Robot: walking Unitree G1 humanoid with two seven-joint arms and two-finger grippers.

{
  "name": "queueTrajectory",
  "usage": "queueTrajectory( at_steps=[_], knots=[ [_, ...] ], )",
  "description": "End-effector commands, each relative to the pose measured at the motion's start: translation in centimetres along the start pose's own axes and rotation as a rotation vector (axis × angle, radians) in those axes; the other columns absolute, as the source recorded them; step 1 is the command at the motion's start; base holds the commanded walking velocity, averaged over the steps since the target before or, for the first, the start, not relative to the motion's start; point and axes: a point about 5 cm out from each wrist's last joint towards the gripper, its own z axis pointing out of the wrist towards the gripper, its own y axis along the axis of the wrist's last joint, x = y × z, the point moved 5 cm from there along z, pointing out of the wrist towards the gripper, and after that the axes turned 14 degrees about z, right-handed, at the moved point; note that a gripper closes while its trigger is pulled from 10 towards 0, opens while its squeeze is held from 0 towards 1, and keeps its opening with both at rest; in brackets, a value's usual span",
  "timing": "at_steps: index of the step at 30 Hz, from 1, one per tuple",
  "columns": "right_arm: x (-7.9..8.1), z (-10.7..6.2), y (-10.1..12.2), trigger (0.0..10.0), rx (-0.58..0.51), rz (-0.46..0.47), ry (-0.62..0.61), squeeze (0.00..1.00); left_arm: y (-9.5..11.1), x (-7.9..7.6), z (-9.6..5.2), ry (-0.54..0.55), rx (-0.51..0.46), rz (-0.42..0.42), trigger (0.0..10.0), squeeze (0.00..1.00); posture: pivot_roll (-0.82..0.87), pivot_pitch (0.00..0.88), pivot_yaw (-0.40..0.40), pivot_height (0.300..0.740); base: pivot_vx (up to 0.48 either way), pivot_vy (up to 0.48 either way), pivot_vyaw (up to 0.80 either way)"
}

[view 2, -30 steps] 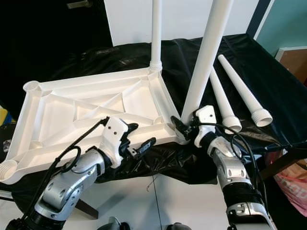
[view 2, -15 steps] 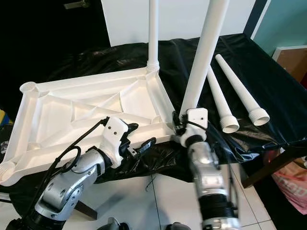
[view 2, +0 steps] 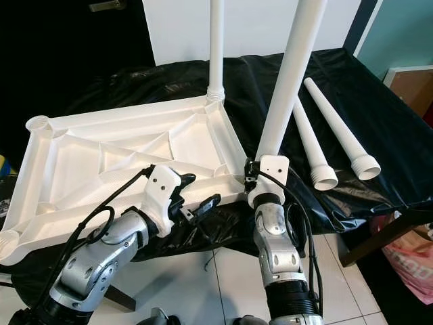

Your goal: Building children table

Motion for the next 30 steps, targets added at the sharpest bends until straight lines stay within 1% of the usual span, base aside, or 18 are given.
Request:
queueTrajectory(
  at_steps=[1, 2, 3, 4, 5, 10, 13, 14, 15, 16, 17, 19, 20, 22, 23, 24, 29, 30],
  knots=[
    [0.1, -0.6, -1.9, 10.0, 0.076, 0.011, 0.001, 0.00, -0.1, -0.4, 0.1, -0.039, -0.006, 0.003, 10.0, 0.00, -0.01, 0.064, -0.009, 0.740, 0.000, 0.000, 0.00],
    [0.3, -0.6, -1.6, 10.0, 0.066, 0.004, 0.015, 0.00, 0.0, -0.5, 0.1, -0.040, -0.006, 0.003, 10.0, 0.00, -0.01, 0.064, -0.009, 0.740, 0.000, 0.000, 0.00],
    [0.4, -0.5, -1.3, 10.0, 0.054, -0.002, 0.030, 0.19, 0.0, -0.5, 0.2, -0.040, -0.007, 0.003, 10.0, 0.00, -0.02, 0.060, -0.010, 0.740, 0.000, 0.000, 0.00],
    [0.5, -0.5, -1.1, 10.0, 0.046, -0.005, 0.040, 0.19, -0.1, -0.5, 0.2, -0.040, -0.007, 0.002, 10.0, 0.00, -0.02, 0.060, -0.010, 0.740, 0.000, 0.000, 0.00],
    [0.5, -0.5, -0.9, 10.0, 0.041, 0.000, 0.061, 1.00, -0.1, -0.5, 0.2, -0.040, -0.008, 0.003, 10.0, 0.00, -0.02, 0.060, -0.010, 0.740, 0.000, 0.000, 0.00],
    [0.5, -0.5, -0.2, 10.0, 0.030, 0.005, 0.129, 1.00, 0.0, -0.5, 0.3, -0.040, -0.009, 0.003, 10.0, 0.00, -0.02, 0.053, -0.008, 0.740, 0.000, 0.000, 0.00],
    [-0.1, -0.7, 0.4, 10.0, 0.029, -0.003, 0.217, 1.00, 0.0, -0.5, 0.4, -0.043, -0.011, 0.005, 10.0, 0.00, -0.03, 0.051, -0.005, 0.740, 0.000, 0.000, 0.00],
    [-0.1, -0.7, 0.4, 10.0, 0.029, -0.003, 0.217, 1.00, 0.0, -0.5, 0.4, -0.043, -0.011, 0.005, 10.0, 0.00, -0.03, 0.051, -0.005, 0.740, 0.000, 0.000, 0.00],
    [-0.2, -0.8, 0.5, 10.0, 0.037, -0.007, 0.245, 0.80, 0.0, -0.5, 0.4, -0.044, -0.011, 0.005, 10.0, 0.00, -0.03, 0.051, -0.005, 0.740, 0.000, 0.000, 0.00],
    [-0.4, -0.8, 0.7, 10.0, 0.040, -0.018, 0.283, 0.00, 0.0, -0.5, 0.4, -0.046, -0.012, 0.006, 10.0, 0.00, -0.04, 0.050, 0.000, 0.740, 0.000, 0.000, 0.00],
    [-0.4, -0.8, 0.7, 10.0, 0.040, -0.018, 0.283, 0.00, 0.0, -0.5, 0.4, -0.046, -0.012, 0.006, 10.0, 0.00, -0.04, 0.050, 0.000, 0.740, 0.000, 0.000, 0.00],
    [-0.5, -0.8, 0.9, 10.0, 0.051, -0.054, 0.370, 0.00, 0.1, -0.5, 0.6, -0.054, -0.016, 0.007, 10.0, 0.00, -0.04, 0.049, 0.005, 0.740, 0.000, 0.000, 0.00],
    [-0.5, -0.8, 0.9, 10.0, 0.051, -0.054, 0.370, 0.00, 0.1, -0.5, 0.6, -0.054, -0.016, 0.007, 10.0, 0.00, -0.04, 0.049, 0.005, 0.740, 0.000, 0.000, 0.00],
    [-0.6, -0.6, 1.1, 10.0, 0.064, -0.073, 0.430, 0.00, 0.1, -0.6, 0.7, -0.060, -0.018, 0.009, 10.0, 0.00, -0.04, 0.046, 0.010, 0.740, 0.000, 0.000, 0.00],
    [-0.6, -0.6, 1.1, 10.0, 0.064, -0.073, 0.430, 0.00, 0.1, -0.6, 0.7, -0.060, -0.018, 0.009, 10.0, 0.00, -0.04, 0.046, 0.010, 0.740, 0.000, 0.000, 0.00],
    [-0.4, -0.5, 1.1, 10.0, 0.075, -0.082, 0.474, 0.00, 0.1, -0.6, 0.7, -0.062, -0.019, 0.011, 10.0, 0.00, -0.04, 0.045, 0.011, 0.740, 0.000, 0.000, 0.00],
    [-0.3, -0.2, 1.2, 10.0, 0.091, -0.107, 0.542, 0.00, 0.1, -0.5, 0.7, -0.064, -0.020, 0.013, 10.0, 0.00, -0.05, 0.043, 0.015, 0.740, 0.000, 0.000, 0.00],
    [-0.2, 0.1, 1.2, 10.0, 0.103, -0.123, 0.577, 0.00, 0.2, -0.5, 0.8, -0.066, -0.021, 0.015, 10.0, 0.00, -0.05, 0.040, 0.017, 0.740, 0.000, 0.000, 0.00]
  ],
)
